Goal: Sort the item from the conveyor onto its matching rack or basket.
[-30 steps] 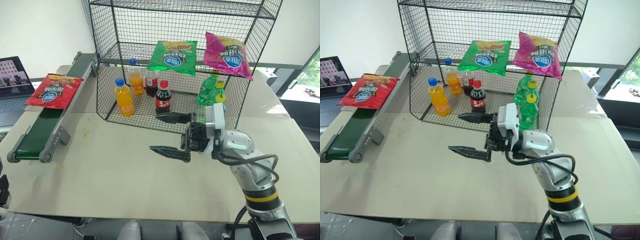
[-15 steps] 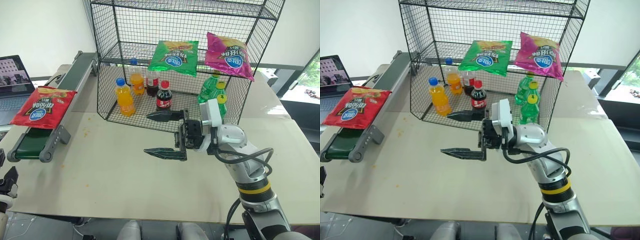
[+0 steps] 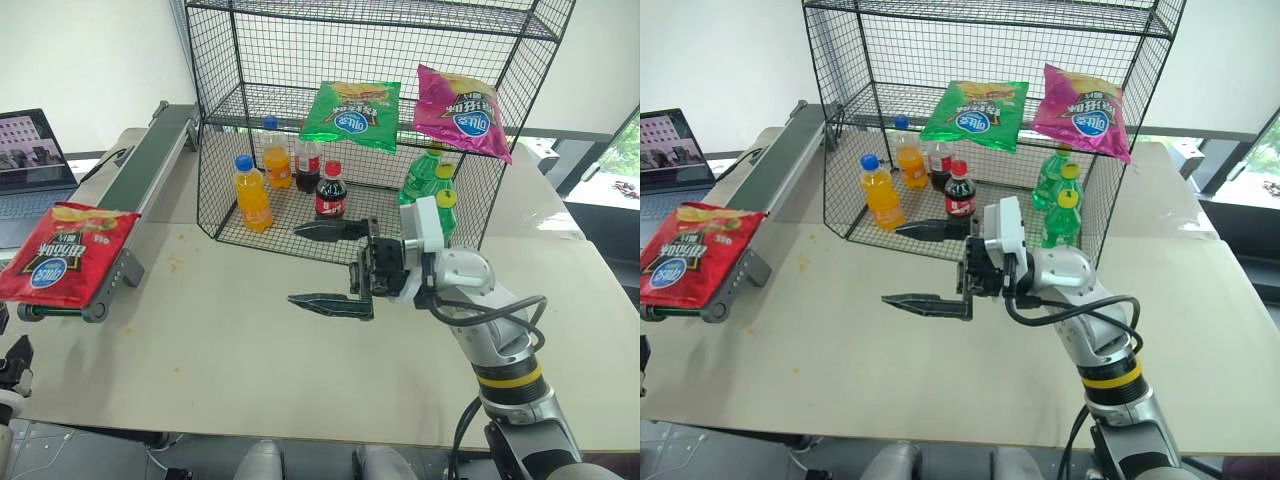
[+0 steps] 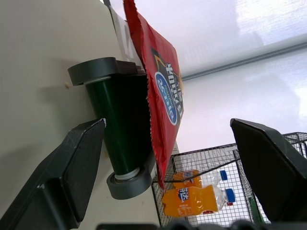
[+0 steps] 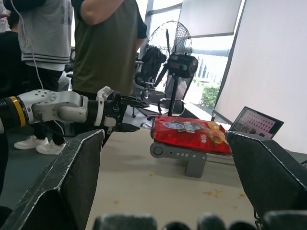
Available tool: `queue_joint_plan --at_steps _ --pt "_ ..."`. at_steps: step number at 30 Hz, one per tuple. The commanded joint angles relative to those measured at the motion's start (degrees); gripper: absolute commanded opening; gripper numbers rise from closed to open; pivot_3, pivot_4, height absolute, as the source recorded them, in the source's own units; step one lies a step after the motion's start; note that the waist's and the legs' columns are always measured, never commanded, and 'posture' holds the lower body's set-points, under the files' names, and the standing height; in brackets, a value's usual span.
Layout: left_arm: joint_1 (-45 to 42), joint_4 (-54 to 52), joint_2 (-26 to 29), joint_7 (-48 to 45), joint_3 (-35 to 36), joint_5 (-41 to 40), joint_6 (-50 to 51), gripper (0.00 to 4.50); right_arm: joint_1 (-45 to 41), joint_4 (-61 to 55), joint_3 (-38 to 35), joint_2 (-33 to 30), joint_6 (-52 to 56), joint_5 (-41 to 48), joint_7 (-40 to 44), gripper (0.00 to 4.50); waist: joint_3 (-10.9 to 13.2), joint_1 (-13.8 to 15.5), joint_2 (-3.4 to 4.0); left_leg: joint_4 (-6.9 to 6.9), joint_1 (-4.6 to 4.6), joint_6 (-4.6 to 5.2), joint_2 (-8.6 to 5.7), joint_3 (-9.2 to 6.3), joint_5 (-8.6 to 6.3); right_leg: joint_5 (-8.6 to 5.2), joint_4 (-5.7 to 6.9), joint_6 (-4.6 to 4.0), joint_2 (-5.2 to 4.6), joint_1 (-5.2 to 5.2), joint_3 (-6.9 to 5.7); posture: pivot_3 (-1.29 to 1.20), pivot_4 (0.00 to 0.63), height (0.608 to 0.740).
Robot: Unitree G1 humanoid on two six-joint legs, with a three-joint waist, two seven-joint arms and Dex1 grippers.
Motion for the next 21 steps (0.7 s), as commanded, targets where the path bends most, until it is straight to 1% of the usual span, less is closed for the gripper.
queue_joint_plan --at_steps 1,6,7,8,9,11,14,15,18,21 --pt "0.0 0.7 1.7 -1.7 0.8 0.5 0.7 4.44 -1.4 -2.2 -1.2 -0.2 -0.3 0.6 -0.6 4.50 0.0 0.0 0.00 0.00 -0.01 0.00 0.00 0.00 0.00 0.00 0.00 0.00 0.00 -0.01 0.00 0.00 0.150 0.740" --pt "-1.1 3.9 3.5 -3.1 0.7 2.9 1.0 4.44 -1.2 -2.9 -1.3 -0.3 -0.2 0.6 -1.3 4.50 0.0 0.0 0.01 0.00 -0.05 0.00 0.01 0.00 0.00 0.00 0.00 0.00 0.01 -0.06 -0.01 0.00 0.150 0.740" --pt "-1.4 4.6 3.9 -3.4 0.5 3.8 0.9 4.20 -1.2 -3.0 -1.3 -0.4 -0.2 0.6 -1.4 4.50 0.0 0.0 0.01 0.00 -0.05 0.00 0.00 0.00 0.00 0.00 0.00 0.00 0.00 -0.06 0.00 0.00 0.150 0.740" --pt "-1.6 5.0 4.1 -3.5 0.4 4.3 1.0 4.20 -1.1 -3.1 -1.3 -0.4 -0.2 0.7 -1.5 4.50 0.0 0.0 0.01 0.00 -0.05 0.00 0.00 0.01 0.00 0.00 0.00 0.00 0.00 -0.06 0.00 0.00 0.150 0.740" --pt "-2.2 5.3 4.1 -3.9 0.5 4.3 1.0 3.87 -1.1 -3.2 -1.4 -0.4 -0.1 0.7 -1.7 4.50 0.0 0.0 0.01 -0.01 -0.05 0.00 0.00 0.01 0.00 0.00 0.00 0.00 0.00 -0.07 0.00 0.00 0.150 0.740" --pt "-2.9 6.1 4.3 -4.6 0.5 4.8 1.6 3.06 -1.0 -3.5 -1.3 -0.5 0.0 0.7 -2.1 4.50 0.0 0.0 0.01 -0.03 -0.06 0.00 0.00 0.03 0.00 0.00 -0.01 -0.01 0.00 -0.09 0.00 0.00 0.150 0.740" --pt "-3.8 7.2 4.9 -5.1 0.4 5.7 2.5 1.75 -0.7 -3.5 -1.3 -0.4 -0.2 0.4 -2.6 4.50 0.0 0.0 0.01 -0.05 -0.06 0.00 0.01 0.02 0.00 0.00 -0.01 -0.01 0.00 -0.10 0.00 0.00 0.150 0.740" --pt "-3.9 7.5 5.0 -5.3 0.4 5.9 2.8 1.24 -0.7 -3.4 -1.3 -0.4 -0.3 0.3 -2.7 4.50 0.0 0.0 0.01 -0.06 -0.06 0.00 0.01 0.02 0.00 0.00 0.00 -0.01 0.00 -0.10 0.00 0.00 0.150 0.740" --pt "-4.5 7.6 5.3 -5.7 0.5 6.1 3.8 0.04 -0.6 -3.7 -1.3 -0.5 -0.3 0.3 -3.3 4.50 0.0 0.0 0.01 -0.07 -0.07 0.00 0.01 0.03 0.00 0.00 -0.01 -0.01 0.00 -0.11 0.00 0.00 0.150 0.740" --pt "-6.0 5.8 6.0 -5.2 0.2 5.5 4.6 0.04 -0.3 -3.5 -1.6 -0.5 -0.4 -0.1 -4.4 4.50 0.0 0.0 0.01 -0.07 -0.08 0.00 0.01 0.02 0.00 0.00 -0.01 -0.01 0.00 -0.12 -0.01 0.00 0.150 0.740"
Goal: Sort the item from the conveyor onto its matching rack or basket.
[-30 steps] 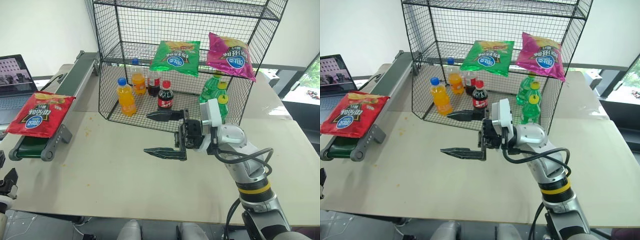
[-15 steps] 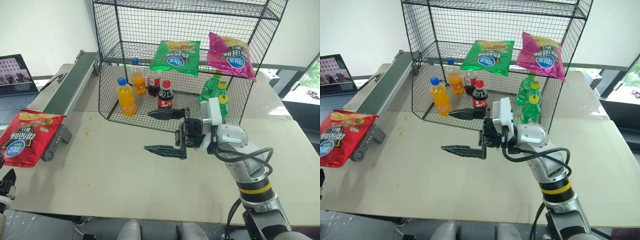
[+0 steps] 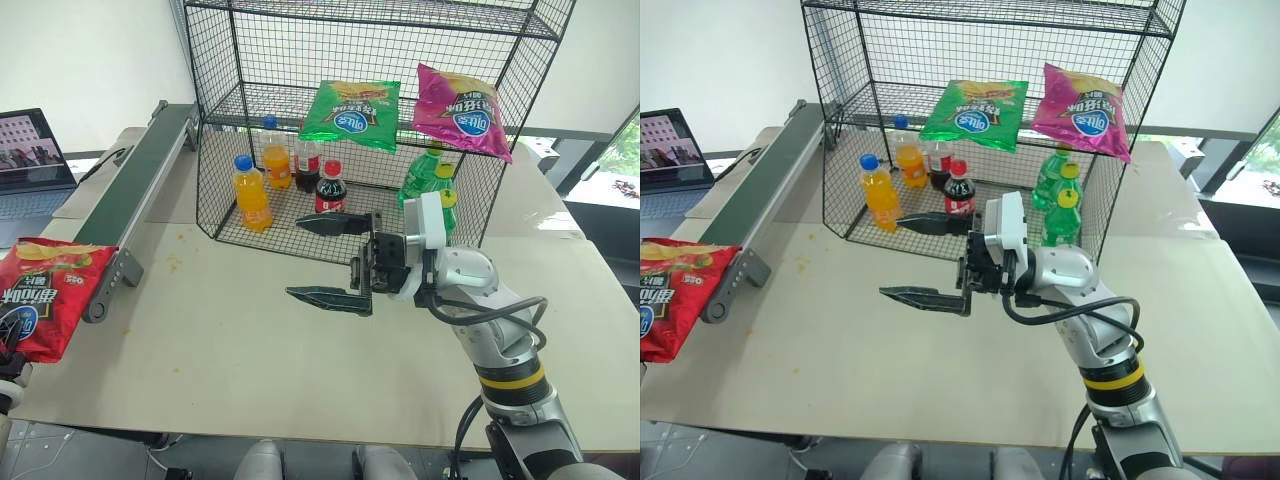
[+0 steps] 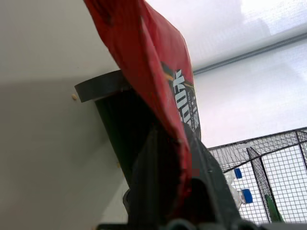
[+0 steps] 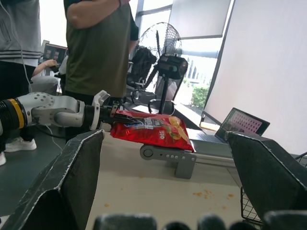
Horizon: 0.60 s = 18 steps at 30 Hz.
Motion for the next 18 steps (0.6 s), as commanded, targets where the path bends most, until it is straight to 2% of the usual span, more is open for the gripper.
queue_joint_plan --at_steps 1,7,10,14,18 --pt "-1.9 -3.3 2.4 -0.2 -0.1 -1.1 1.1 0.04 -0.1 -1.7 -2.0 0.0 -0.4 -0.3 -2.4 4.50 0.0 0.0 0.00 0.00 0.00 0.00 0.00 0.00 0.00 0.00 0.00 0.00 0.00 0.00 0.00 0.00 0.150 0.740" --pt "-6.9 -12.4 7.0 1.4 -2.6 -9.4 4.1 0.04 5.6 -4.3 -3.3 1.2 -2.1 -4.0 -9.9 4.50 0.1 0.3 -0.22 0.00 -0.10 -0.02 0.00 -0.05 0.01 0.00 -0.02 0.00 -0.02 -0.03 -0.03 0.00 0.150 0.740" --pt "-13.1 -16.3 7.9 3.0 -5.2 -10.9 5.7 0.04 6.4 -5.9 -4.5 2.1 -2.7 -6.9 -15.3 4.50 0.1 0.2 -0.15 0.00 -0.11 -0.02 -0.01 -0.02 0.01 0.00 -0.02 0.00 -0.04 -0.06 0.00 0.00 0.150 0.740" --pt "-24.9 -19.6 6.7 5.7 -12.6 -10.9 7.5 0.04 4.3 -7.1 -7.2 3.9 -3.1 -9.5 -22.4 4.50 0.2 0.4 -0.08 -0.01 -0.09 -0.05 -0.01 -0.04 0.03 0.01 0.01 0.00 0.00 -0.05 -0.03 0.00 0.150 0.740" --pt "-37.1 -17.9 3.2 8.7 -19.2 -10.9 8.4 0.04 2.5 -9.2 -8.1 5.1 -2.9 -11.7 -27.5 4.50 0.2 0.4 -0.09 0.01 -0.13 -0.06 -0.04 -0.04 0.04 0.02 -0.01 0.01 -0.01 -0.04 0.00 0.00 0.150 0.740"
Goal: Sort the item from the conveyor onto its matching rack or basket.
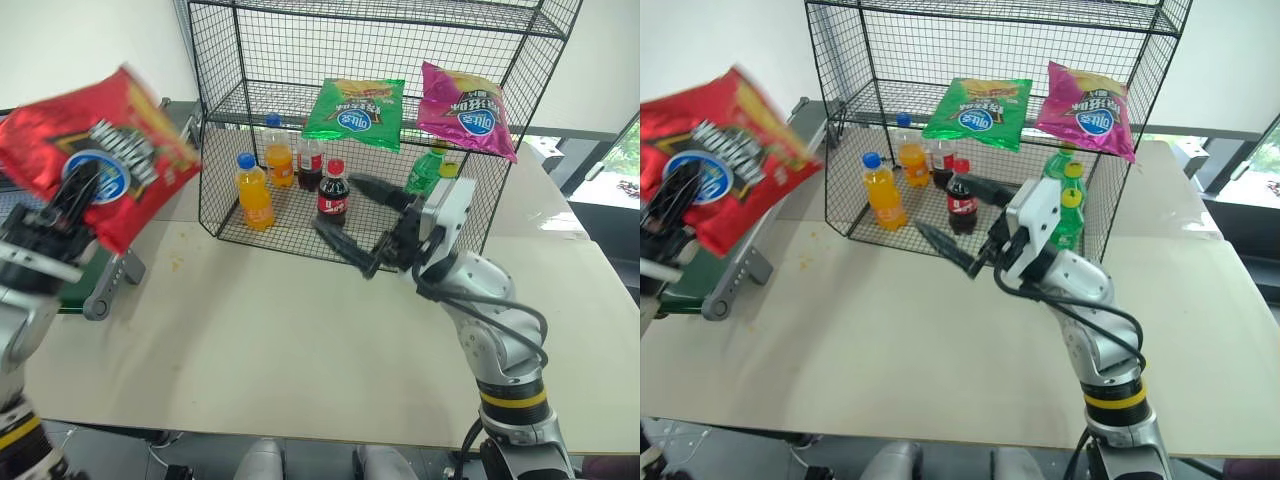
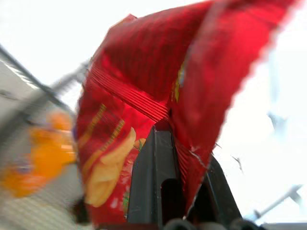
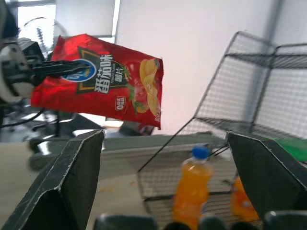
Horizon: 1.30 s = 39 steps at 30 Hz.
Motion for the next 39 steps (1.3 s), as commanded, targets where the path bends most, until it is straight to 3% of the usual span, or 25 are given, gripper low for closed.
queue_joint_plan --at_steps 1,7,11,16,22,29,33,35,39 --pt "-9.9 0.9 -3.0 2.5 -5.2 -1.1 1.1 0.04 -2.0 -4.9 -1.6 1.2 -1.0 -1.9 -5.1 4.50 0.0 0.0 -0.01 -0.01 -0.03 0.00 0.00 -0.01 0.00 0.00 0.00 0.00 0.01 -0.01 -0.01 0.00 0.150 0.740" --pt "-19.5 7.8 -14.0 6.3 -12.7 -1.1 2.9 0.04 -2.0 -8.4 -1.7 1.4 0.5 -4.5 -10.3 4.50 0.0 -0.1 0.00 -0.02 -0.03 0.02 -0.05 -0.03 0.00 0.01 0.01 0.01 -0.02 0.00 0.00 0.00 0.150 0.740" --pt "-23.6 11.7 -21.7 9.1 -12.8 -1.1 1.0 0.04 -2.3 -10.5 -2.0 1.0 1.6 -5.6 -12.7 4.50 0.0 0.0 0.00 0.02 -0.06 0.02 -0.05 -0.07 0.01 0.02 0.01 0.01 -0.01 -0.01 -0.01 0.00 0.150 0.740" --pt "-25.3 15.4 -27.6 9.5 -14.0 -1.1 -0.7 0.04 -2.5 -12.5 -2.1 0.6 3.1 -6.7 -14.9 4.50 0.0 0.0 0.00 0.06 -0.08 0.02 -0.09 -0.07 0.01 0.01 0.00 0.01 -0.01 -0.01 0.01 0.00 0.150 0.740" --pt "-31.1 24.6 -29.5 5.7 -11.2 2.0 -10.5 0.04 -2.1 -14.1 -1.6 0.4 4.7 -7.3 -16.1 4.50 0.0 0.1 -0.01 0.12 -0.13 -0.02 -0.12 -0.10 0.05 0.02 -0.04 0.02 -0.01 0.01 0.01 0.00 0.150 0.740" --pt "-38.5 35.9 -27.8 -2.5 -7.1 8.5 -16.4 0.04 -2.8 -13.9 -1.6 0.1 5.2 -7.4 -16.1 4.50 0.0 0.1 -0.01 0.09 -0.14 -0.01 -0.16 -0.11 0.06 0.01 -0.09 0.03 -0.01 0.01 0.02 0.00 0.150 0.740" --pt "-43.2 47.6 -26.4 -7.8 -7.1 15.3 -17.9 0.04 -3.8 -13.1 -1.2 0.0 5.1 -7.7 -15.7 4.50 0.0 0.2 -0.01 0.09 -0.15 -0.01 -0.17 -0.11 0.07 0.01 -0.12 0.04 -0.01 0.01 0.02 0.00 0.150 0.740" --pt "-46.8 55.5 -25.9 -10.0 -8.6 22.6 -21.0 0.04 -5.0 -12.2 -0.5 -1.3 5.5 -10.1 -15.8 4.50 0.0 0.4 -0.01 0.08 -0.19 -0.02 -0.21 -0.17 0.10 0.01 -0.17 0.05 -0.01 0.01 -0.02 0.00 0.150 0.740" --pt "-53.8 65.0 -26.0 -13.5 -6.6 27.6 -22.9 0.04 -6.4 -10.9 -0.7 -1.0 5.8 -11.0 -17.0 4.50 0.0 0.3 -0.02 0.06 -0.27 -0.02 -0.29 -0.29 0.12 0.02 -0.27 0.08 -0.02 0.03 -0.02 0.00 0.150 0.740"
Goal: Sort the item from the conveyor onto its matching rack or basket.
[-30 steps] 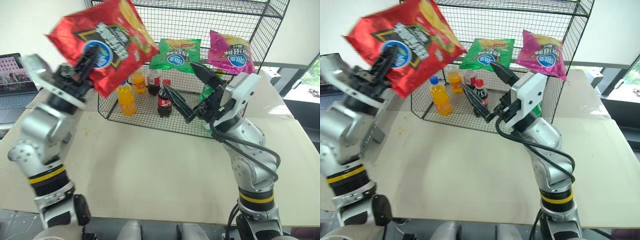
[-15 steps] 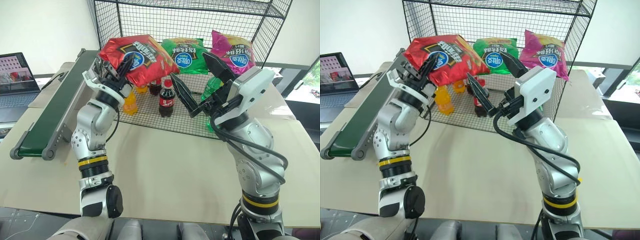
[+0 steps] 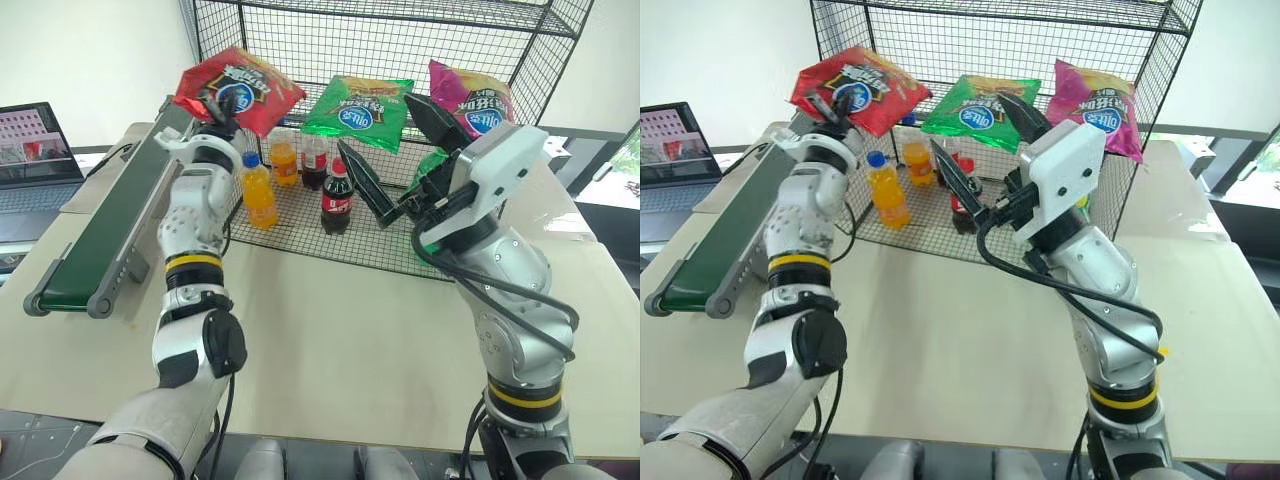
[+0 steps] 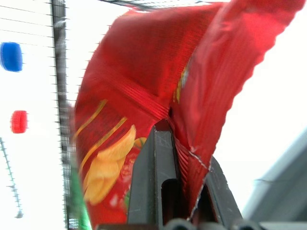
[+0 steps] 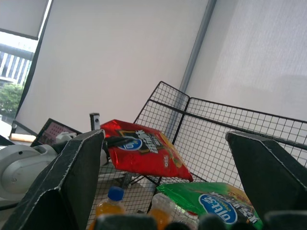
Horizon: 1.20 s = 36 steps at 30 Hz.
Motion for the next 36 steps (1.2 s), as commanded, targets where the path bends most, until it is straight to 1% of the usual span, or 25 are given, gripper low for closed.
queue_joint_plan --at_steps 1,7,13,15,16,22,23,24,25,28,32,36 --pt "-8.4 8.1 0.4 -4.6 1.5 5.0 -2.3 0.04 -2.0 0.1 -0.4 0.7 0.7 -1.0 -1.5 4.50 0.0 -0.1 -0.01 -0.01 -0.04 0.00 0.00 -0.04 0.00 0.00 0.00 0.00 0.01 -0.02 -0.03 0.00 0.150 0.740" --pt "-16.2 19.0 1.8 -9.1 5.6 10.6 -5.3 0.04 -2.0 -0.1 0.6 1.7 1.3 -1.8 -2.2 4.50 0.0 -0.4 -0.01 -0.19 -0.05 0.00 0.00 -0.10 0.05 0.00 -0.01 0.00 0.00 -0.07 -0.07 0.00 0.150 0.740" --pt "-18.6 24.2 3.3 -11.1 9.3 14.6 -6.9 0.04 -1.1 -1.3 1.2 2.3 2.0 -2.5 -2.8 4.50 0.0 -0.5 0.03 -0.24 0.01 -0.03 0.01 -0.11 0.12 0.00 0.06 0.00 0.01 -0.07 -0.08 0.00 0.150 0.740" --pt "-18.7 24.9 3.7 -11.4 10.4 15.7 -7.2 0.59 -0.9 -1.6 1.1 2.5 2.2 -2.6 -3.0 4.50 0.0 -0.5 0.03 -0.24 -0.02 -0.04 0.00 -0.13 0.14 0.00 0.07 0.01 0.01 -0.09 -0.09 0.00 0.150 0.740" --pt "-18.8 25.1 3.9 -11.5 10.9 16.0 -7.2 0.75 -0.8 -1.7 1.1 2.5 2.3 -2.7 -3.1 4.50 0.0 -0.5 0.03 -0.23 -0.02 -0.05 0.00 -0.13 0.14 0.00 0.09 0.01 0.00 -0.09 -0.10 0.00 0.150 0.740" --pt "-18.7 24.6 4.4 -11.7 12.8 18.5 -5.6 3.45 -0.2 -2.2 1.3 2.9 2.8 -2.5 -3.4 4.50 0.0 -0.4 0.03 -0.23 -0.03 -0.05 0.00 -0.18 0.15 0.00 0.14 0.01 0.00 -0.09 -0.14 0.00 0.150 0.740" --pt "-18.4 24.0 4.2 -11.5 12.9 18.7 -5.1 3.70 -0.1 -2.1 1.4 3.1 2.7 -2.4 -3.4 4.50 0.0 -0.4 0.03 -0.22 -0.03 -0.05 -0.01 -0.19 0.15 0.00 0.16 0.01 0.00 -0.09 -0.15 0.00 0.150 0.740" --pt "-17.8 22.8 4.0 -11.1 13.0 18.9 -4.2 4.27 0.0 -2.0 1.5 3.2 2.7 -2.4 -3.4 4.50 0.0 -0.4 0.03 -0.23 -0.03 -0.05 -0.01 -0.19 0.15 0.00 0.16 0.01 0.00 -0.09 -0.15 0.00 0.150 0.740" --pt "-17.0 21.3 3.8 -10.6 12.9 18.9 -3.1 4.45 0.0 -1.7 1.6 3.4 2.6 -2.3 -3.3 4.50 0.1 -0.4 0.03 -0.22 -0.03 -0.05 0.00 -0.19 0.15 0.00 0.16 0.01 0.00 -0.09 -0.15 0.00 0.150 0.740" --pt "-14.2 15.3 2.6 -8.4 12.7 18.9 0.2 4.45 0.3 -1.8 1.7 3.6 2.6 -2.2 -3.3 4.50 0.1 -0.5 0.04 -0.22 -0.01 -0.05 0.00 -0.21 0.15 0.00 0.21 0.01 0.00 -0.09 -0.15 0.00 0.150 0.740" --pt "-5.1 -3.6 -1.1 1.8 12.2 15.8 6.7 4.45 1.2 -1.7 2.1 3.9 2.3 -2.0 -3.1 4.50 0.0 -0.7 0.04 -0.23 0.06 -0.05 0.04 -0.21 0.15 0.00 0.30 0.00 0.01 -0.08 -0.12 0.00 0.150 0.740" --pt "2.4 -18.5 -3.5 12.0 11.2 11.9 11.1 4.45 1.9 -1.3 2.1 4.4 2.0 -1.6 -2.9 4.50 0.0 -0.7 0.04 -0.19 0.04 -0.08 0.08 -0.23 0.17 0.01 0.34 -0.01 0.01 -0.09 -0.11 0.00 0.150 0.740"
